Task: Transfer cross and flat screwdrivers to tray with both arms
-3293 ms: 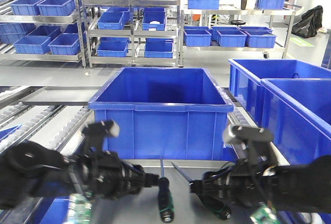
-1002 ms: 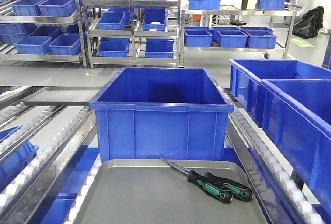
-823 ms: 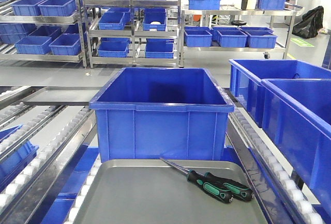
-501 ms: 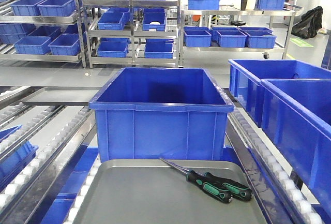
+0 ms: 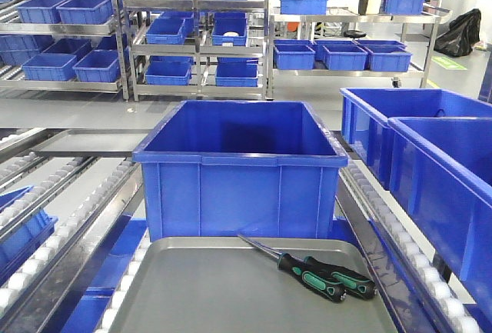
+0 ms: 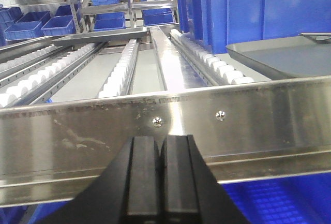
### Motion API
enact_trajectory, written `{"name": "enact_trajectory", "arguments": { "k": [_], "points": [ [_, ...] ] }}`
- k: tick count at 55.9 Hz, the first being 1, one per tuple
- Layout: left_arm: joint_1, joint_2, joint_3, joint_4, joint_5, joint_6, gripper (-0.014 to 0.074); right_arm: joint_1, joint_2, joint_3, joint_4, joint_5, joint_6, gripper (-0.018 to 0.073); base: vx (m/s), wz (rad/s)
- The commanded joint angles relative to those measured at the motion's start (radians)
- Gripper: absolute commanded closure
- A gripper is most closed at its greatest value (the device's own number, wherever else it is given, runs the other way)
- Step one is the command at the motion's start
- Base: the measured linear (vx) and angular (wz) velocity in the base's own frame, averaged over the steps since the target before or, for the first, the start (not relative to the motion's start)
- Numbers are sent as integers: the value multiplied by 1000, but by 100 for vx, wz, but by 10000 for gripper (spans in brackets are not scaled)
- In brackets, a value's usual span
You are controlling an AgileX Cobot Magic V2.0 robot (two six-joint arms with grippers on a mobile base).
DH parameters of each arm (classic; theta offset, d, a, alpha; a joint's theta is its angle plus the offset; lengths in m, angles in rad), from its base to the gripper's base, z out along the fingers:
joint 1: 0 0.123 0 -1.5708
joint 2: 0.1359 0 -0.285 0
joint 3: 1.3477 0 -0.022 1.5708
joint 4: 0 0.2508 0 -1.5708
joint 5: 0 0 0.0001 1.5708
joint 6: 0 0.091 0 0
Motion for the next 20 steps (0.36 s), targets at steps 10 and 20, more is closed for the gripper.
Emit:
{"name": "enact_trajectory", "arguments": {
  "k": [10, 20],
  "points": [
    [-1, -3, -27, -2, -78, -9, 596, -4, -6, 7, -10, -80, 2, 567, 0, 0],
    [-1, -3, -27, -2, -78, -9, 596, -4, -6, 7, -10, -80, 2, 567, 0, 0]
  ]
}}
